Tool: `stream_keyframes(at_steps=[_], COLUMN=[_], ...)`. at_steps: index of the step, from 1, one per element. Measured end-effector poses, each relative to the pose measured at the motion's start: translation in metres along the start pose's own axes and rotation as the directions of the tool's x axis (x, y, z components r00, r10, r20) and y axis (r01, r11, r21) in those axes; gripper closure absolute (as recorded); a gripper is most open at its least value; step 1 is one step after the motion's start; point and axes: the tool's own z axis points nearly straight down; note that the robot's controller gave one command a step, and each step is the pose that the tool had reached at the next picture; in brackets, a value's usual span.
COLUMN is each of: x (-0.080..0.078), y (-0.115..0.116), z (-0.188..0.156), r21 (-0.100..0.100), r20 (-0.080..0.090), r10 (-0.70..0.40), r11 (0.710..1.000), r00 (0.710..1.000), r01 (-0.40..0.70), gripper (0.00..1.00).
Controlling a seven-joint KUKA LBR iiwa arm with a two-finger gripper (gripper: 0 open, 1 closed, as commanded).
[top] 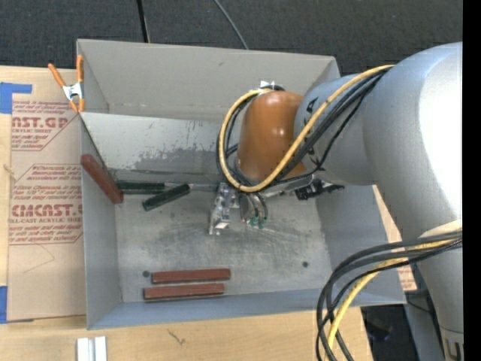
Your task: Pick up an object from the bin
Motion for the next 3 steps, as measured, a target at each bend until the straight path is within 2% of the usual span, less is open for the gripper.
stream_keyframes(at_steps=[1,2,3], x=[0.009,0.012,0.063], y=[-0.001,-0.013,0.067], z=[-0.01,-0.031,-0.025], r21=[0.005,0.001,-0.005], r20=[-0.012,-0.011,-0.014], r10=[-0.112,-0.415,-0.529], r11=[0.994,0.91,0.849], r00=[0.994,0.91,0.849], r01=[0.112,0.415,0.529], gripper=[1.0,1.0,0.0])
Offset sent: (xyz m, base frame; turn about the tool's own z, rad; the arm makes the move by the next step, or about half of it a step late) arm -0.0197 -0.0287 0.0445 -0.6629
